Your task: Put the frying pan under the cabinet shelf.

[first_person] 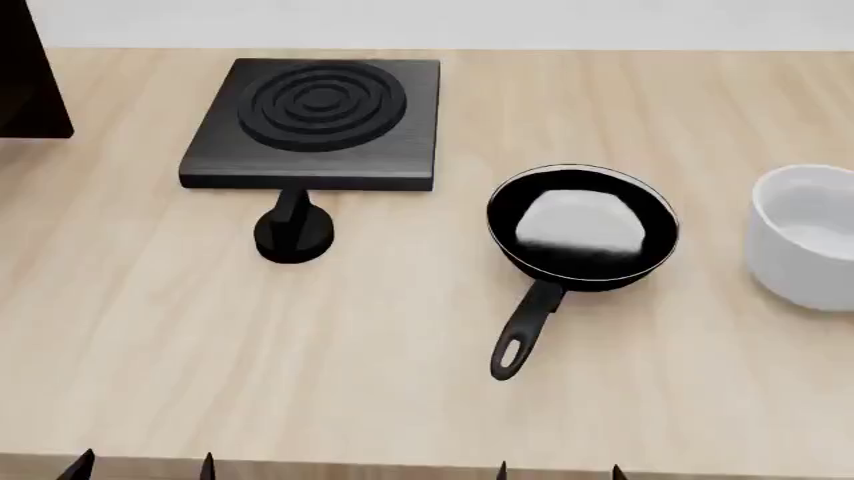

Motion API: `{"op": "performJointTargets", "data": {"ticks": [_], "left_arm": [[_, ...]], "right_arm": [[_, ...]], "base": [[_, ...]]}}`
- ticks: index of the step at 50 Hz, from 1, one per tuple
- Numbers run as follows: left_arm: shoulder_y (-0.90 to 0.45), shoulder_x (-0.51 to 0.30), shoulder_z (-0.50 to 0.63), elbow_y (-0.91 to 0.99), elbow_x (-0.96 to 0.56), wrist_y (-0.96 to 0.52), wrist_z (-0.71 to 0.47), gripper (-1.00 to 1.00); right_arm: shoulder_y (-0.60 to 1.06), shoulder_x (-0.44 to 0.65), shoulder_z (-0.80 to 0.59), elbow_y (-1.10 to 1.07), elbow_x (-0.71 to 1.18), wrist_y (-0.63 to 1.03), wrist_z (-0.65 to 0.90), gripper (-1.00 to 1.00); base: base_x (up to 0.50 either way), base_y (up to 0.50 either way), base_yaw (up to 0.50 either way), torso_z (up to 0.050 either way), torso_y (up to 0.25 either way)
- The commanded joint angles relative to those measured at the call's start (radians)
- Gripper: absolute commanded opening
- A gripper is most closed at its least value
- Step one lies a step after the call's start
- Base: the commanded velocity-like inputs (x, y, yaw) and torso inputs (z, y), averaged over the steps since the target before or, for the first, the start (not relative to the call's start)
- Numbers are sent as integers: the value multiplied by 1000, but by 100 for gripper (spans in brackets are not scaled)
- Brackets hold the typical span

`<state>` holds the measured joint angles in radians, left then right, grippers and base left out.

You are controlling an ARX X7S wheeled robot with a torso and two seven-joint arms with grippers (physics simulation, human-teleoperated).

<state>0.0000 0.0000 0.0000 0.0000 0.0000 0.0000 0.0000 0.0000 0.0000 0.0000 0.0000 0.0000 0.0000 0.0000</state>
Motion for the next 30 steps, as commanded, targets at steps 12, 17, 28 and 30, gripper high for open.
{"op": "performJointTargets", "data": {"ticks": [12,17,28,30], "left_arm": [[35,-48,44,29,-15,101,-58,100],[36,-60,54,38,-20,95,-70,100],[38,-77,75,45,-21,92,-93,100],[38,-80,79,44,-18,97,-98,100]], "right_arm": [[1,48,-75,-16,5,10,37,100],[2,58,-88,-20,12,18,45,100],[1,76,-107,-34,23,25,63,100],[2,79,-110,-32,26,25,65,100]], "base": [[0,0,0,25,23],[0,0,0,50,47],[0,0,0,50,47],[0,0,0,50,47]]}}
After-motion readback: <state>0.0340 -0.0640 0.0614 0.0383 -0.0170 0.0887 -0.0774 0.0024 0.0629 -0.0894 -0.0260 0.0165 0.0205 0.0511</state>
